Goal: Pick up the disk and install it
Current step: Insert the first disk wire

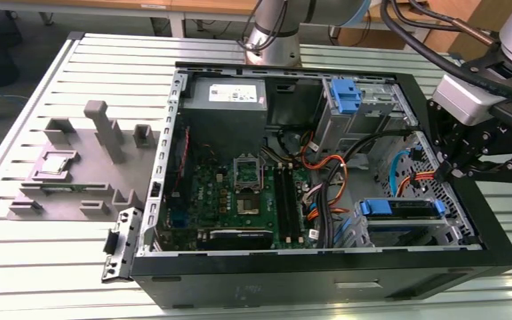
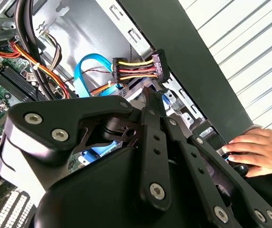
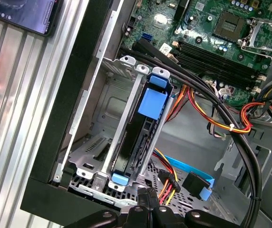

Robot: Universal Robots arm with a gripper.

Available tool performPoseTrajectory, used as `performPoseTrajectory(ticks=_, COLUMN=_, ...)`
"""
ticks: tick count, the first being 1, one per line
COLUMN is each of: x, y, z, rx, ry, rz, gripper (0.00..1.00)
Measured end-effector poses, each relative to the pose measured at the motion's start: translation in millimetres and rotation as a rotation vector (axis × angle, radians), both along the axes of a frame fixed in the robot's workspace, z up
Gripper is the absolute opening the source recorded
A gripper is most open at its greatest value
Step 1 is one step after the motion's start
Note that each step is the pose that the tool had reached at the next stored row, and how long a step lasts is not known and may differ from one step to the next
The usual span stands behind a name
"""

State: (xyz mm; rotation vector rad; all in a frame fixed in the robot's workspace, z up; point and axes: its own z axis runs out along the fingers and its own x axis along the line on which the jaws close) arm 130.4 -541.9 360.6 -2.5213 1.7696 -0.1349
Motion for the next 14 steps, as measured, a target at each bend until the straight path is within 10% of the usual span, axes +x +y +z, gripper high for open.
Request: performPoseTrajectory(ticks=14, x=0.0, y=0.1, z=0.0, rx=0.0, ry=0.0, rz=0.0, gripper=0.17)
